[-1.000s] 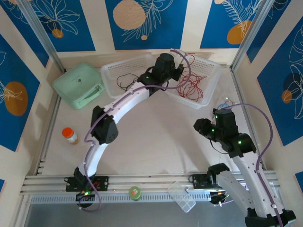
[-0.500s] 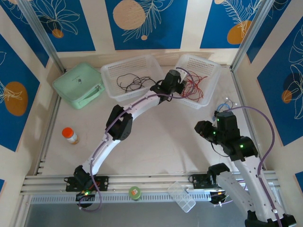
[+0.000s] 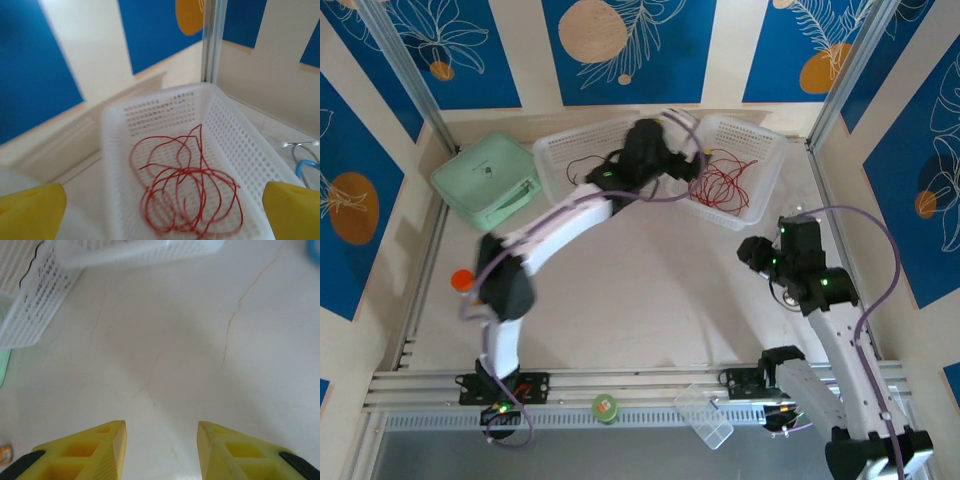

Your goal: Untangle the cables

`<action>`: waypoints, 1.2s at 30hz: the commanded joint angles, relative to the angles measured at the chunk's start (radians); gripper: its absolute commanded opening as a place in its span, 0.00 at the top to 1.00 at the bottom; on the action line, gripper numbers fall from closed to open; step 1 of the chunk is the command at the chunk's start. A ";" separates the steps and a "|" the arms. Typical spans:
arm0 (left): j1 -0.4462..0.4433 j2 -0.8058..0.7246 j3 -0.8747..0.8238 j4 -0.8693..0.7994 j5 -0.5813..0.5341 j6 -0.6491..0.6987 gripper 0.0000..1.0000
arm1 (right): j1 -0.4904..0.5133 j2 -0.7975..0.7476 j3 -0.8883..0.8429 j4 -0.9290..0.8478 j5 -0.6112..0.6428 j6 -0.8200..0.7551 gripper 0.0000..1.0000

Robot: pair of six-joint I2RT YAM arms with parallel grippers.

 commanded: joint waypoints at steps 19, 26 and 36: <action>0.447 -0.654 -1.579 0.995 -0.434 0.137 0.00 | -0.087 0.473 -0.473 1.414 -0.070 -0.572 0.47; 0.565 -0.364 -1.562 1.224 -0.334 -0.001 0.00 | -0.078 0.696 -0.530 1.720 -0.098 -0.626 0.48; 0.674 -0.279 -1.397 0.938 -0.012 -0.038 0.00 | -0.161 0.726 -0.446 1.579 -0.217 -0.559 0.21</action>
